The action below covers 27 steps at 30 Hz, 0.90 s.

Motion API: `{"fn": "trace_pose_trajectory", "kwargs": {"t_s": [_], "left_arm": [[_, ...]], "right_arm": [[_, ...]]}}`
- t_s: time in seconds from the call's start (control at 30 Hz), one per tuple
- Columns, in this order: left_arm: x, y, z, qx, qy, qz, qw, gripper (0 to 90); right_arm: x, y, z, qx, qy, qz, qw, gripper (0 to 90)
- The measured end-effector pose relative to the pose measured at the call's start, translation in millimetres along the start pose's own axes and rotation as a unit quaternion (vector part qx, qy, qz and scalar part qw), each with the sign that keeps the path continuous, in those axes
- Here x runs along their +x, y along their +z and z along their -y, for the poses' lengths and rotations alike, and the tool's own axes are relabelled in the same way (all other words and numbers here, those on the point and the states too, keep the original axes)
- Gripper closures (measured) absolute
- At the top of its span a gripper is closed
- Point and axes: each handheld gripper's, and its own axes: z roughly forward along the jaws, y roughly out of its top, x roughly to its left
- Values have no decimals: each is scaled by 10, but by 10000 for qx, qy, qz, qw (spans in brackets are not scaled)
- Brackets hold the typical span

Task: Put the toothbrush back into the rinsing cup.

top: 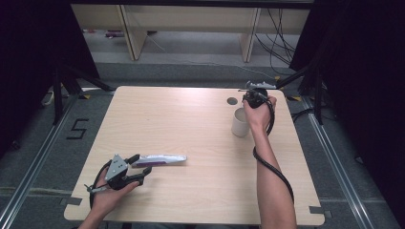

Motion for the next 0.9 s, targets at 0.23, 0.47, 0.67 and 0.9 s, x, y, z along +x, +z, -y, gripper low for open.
{"fn": "trace_pose_trajectory", "kwargs": {"t_s": [0.23, 0.47, 0.67, 0.9], "left_arm": [[-1, 0, -1, 4, 7, 2, 10000, 322], [0, 0, 0, 5, 4, 2, 10000, 322], [-2, 0, -1, 11, 25, 2, 10000, 322], [0, 1, -1, 18, -4, -2, 10000, 322]], "right_arm": [[5, -20, -10, 18, -13, 15, 10000, 733], [-13, -65, -7, -2, -8, -11, 10000, 657], [-4, -123, -4, 42, 198, -59, 9998, 605], [-2, -188, -6, 117, 15, -95, 9999, 571]]}}
